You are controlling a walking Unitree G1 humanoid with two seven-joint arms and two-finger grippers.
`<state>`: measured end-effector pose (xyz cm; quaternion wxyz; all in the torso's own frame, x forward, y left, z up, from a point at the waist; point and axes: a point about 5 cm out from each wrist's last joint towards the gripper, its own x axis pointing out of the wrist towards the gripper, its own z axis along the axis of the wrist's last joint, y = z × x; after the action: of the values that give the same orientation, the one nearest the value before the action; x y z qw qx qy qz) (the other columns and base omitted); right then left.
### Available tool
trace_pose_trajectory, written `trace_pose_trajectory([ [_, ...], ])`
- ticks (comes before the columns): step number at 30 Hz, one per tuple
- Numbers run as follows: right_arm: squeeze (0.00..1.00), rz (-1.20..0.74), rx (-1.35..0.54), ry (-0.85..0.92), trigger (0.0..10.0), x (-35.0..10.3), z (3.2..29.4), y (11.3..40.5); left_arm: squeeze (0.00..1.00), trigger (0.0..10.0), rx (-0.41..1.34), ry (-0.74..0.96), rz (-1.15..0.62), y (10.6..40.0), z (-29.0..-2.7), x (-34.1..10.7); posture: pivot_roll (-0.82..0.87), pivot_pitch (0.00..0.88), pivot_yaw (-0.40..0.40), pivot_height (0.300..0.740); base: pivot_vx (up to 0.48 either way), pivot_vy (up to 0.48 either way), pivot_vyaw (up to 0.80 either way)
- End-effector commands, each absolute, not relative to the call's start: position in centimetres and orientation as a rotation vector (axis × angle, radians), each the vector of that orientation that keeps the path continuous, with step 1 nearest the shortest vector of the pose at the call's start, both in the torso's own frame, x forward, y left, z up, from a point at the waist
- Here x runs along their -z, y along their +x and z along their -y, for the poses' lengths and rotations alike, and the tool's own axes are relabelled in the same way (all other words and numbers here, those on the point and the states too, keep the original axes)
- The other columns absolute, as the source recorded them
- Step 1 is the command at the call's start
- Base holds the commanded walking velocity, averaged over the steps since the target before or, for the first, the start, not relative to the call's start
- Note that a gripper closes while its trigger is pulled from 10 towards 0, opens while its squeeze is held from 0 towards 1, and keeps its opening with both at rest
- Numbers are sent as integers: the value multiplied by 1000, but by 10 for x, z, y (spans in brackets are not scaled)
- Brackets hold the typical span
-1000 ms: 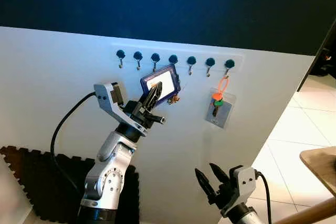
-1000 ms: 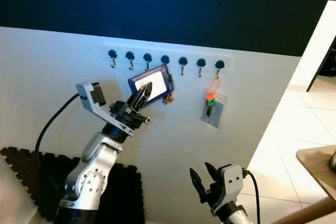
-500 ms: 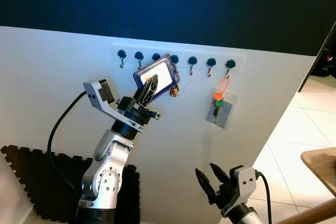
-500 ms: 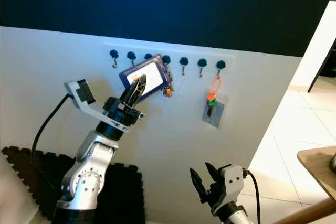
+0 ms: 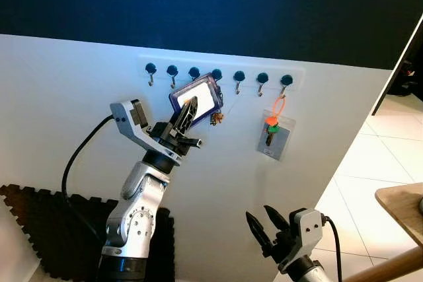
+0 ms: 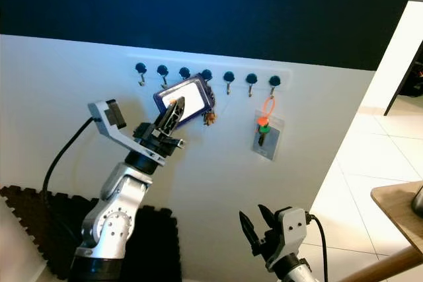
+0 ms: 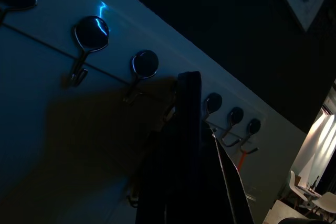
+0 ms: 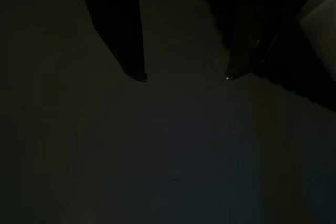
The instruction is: Hang keys on a hook
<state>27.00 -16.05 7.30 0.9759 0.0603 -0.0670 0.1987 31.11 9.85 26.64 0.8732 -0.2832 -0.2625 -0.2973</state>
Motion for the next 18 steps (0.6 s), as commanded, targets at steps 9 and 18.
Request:
trace_pose_trajectory([
  [9,0,126,-399,125,10000,-73,162,270,0,10000,594,-664,607,308,-110,-269,41,88,-49,740,0,0,0],
  [18,0,125,-400,125,10000,-73,162,270,0,10000,605,-712,590,308,-109,-268,41,85,-50,740,0,0,0],
])
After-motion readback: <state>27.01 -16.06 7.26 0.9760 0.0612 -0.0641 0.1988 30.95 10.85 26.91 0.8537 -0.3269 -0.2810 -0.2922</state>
